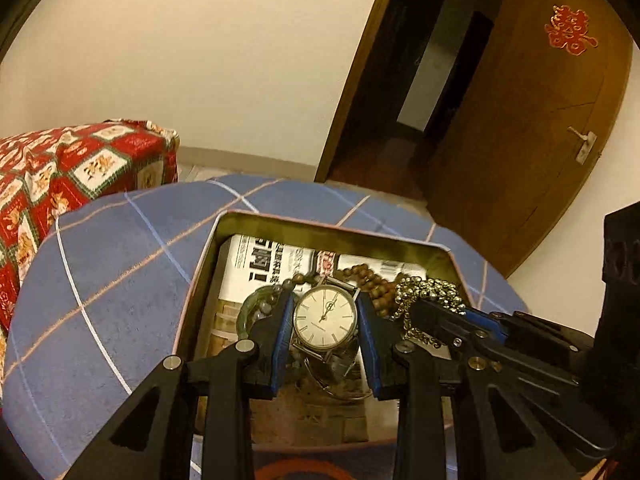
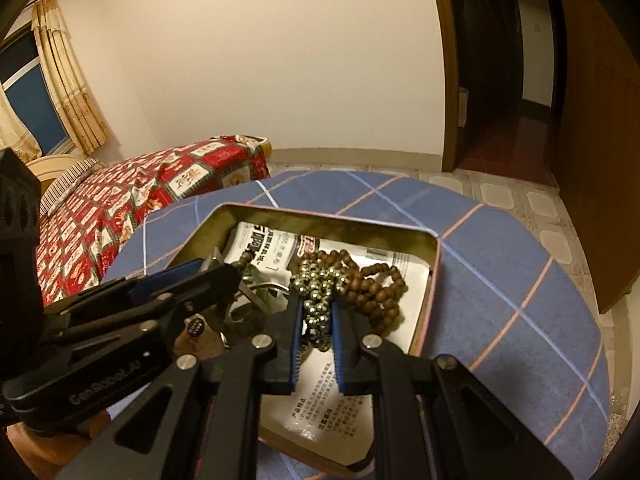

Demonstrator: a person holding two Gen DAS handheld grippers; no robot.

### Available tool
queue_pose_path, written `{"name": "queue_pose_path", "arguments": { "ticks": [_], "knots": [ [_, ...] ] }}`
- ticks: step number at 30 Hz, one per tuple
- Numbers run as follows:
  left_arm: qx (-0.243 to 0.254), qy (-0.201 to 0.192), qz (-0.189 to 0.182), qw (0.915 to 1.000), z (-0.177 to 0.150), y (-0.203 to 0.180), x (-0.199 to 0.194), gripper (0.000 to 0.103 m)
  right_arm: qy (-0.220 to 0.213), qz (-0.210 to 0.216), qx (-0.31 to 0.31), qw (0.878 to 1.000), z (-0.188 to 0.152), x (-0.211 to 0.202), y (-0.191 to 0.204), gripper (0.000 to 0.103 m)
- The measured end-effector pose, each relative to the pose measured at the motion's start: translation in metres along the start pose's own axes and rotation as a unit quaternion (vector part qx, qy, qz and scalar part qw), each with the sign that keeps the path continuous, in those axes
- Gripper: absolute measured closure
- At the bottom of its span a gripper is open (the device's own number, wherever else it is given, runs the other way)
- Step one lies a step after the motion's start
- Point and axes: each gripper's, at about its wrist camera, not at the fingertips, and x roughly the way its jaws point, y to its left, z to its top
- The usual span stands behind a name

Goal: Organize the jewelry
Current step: 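Lower both grippers over the tin and open them to release, then withdraw both grippers from the tin toward the gold necklace and pink bangle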

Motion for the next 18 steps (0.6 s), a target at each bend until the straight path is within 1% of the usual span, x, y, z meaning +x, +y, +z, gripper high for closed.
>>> {"name": "queue_pose_path", "arguments": {
  "ticks": [1, 2, 4, 6, 7, 8, 9, 11, 12, 13, 15, 18],
  "knots": [
    [0.001, 0.003, 0.003, 1.0000, 0.000, 0.000, 0.003, 0.071, 0.003, 0.003, 0.003, 1.000, -0.001, 0.001, -0.001, 0.082],
    [0.002, 0.009, 0.006, 0.9999, -0.001, 0.000, 0.005, 0.070, 0.005, 0.003, 0.006, 1.000, -0.002, 0.002, -0.002, 0.077],
    [-0.003, 0.024, 0.018, 0.9996, -0.001, 0.000, 0.009, 0.066, 0.009, -0.002, 0.015, 1.000, -0.003, 0.002, -0.005, 0.072],
    [-0.018, 0.033, 0.020, 0.9991, 0.000, 0.005, 0.012, 0.054, 0.009, 0.005, 0.030, 1.000, -0.004, 0.000, -0.010, 0.066],
    [-0.032, 0.035, 0.016, 0.9988, 0.000, 0.008, 0.010, 0.051, 0.006, 0.011, 0.038, 0.999, -0.004, -0.004, -0.013, 0.060],
    [-0.037, 0.033, 0.014, 0.9987, 0.000, 0.010, 0.008, 0.046, -0.001, 0.014, 0.043, 0.999, -0.004, -0.010, -0.015, 0.055],
    [-0.038, 0.027, 0.017, 0.9988, 0.001, 0.009, 0.002, 0.041, -0.007, 0.012, 0.043, 0.999, -0.004, -0.014, -0.015, 0.052],
    [-0.029, 0.015, 0.027, 0.9991, 0.001, 0.005, -0.010, 0.034, -0.020, 0.009, 0.042, 0.999, -0.005, -0.027, -0.015, 0.042],
    [-0.024, 0.007, 0.036, 0.9991, 0.001, 0.002, -0.018, 0.029, -0.024, 0.009, 0.043, 0.999, -0.005, -0.031, -0.014, 0.041],
    [-0.022, 0.002, 0.039, 0.9990, 0.002, 0.001, -0.022, 0.026, -0.030, 0.008, 0.045, 0.999, -0.006, -0.037, -0.014, 0.038],
    [-0.023, -0.010, 0.044, 0.9987, 0.001, -0.003, -0.037, 0.019, -0.039, 0.003, 0.047, 0.998, -0.007, -0.048, -0.012, 0.037],
    [-0.018, -0.020, 0.055, 0.9981, 0.000, -0.007, -0.052, 0.011, -0.047, -0.002, 0.048, 0.998, -0.013, -0.064, -0.007, 0.037]
  ]
}}
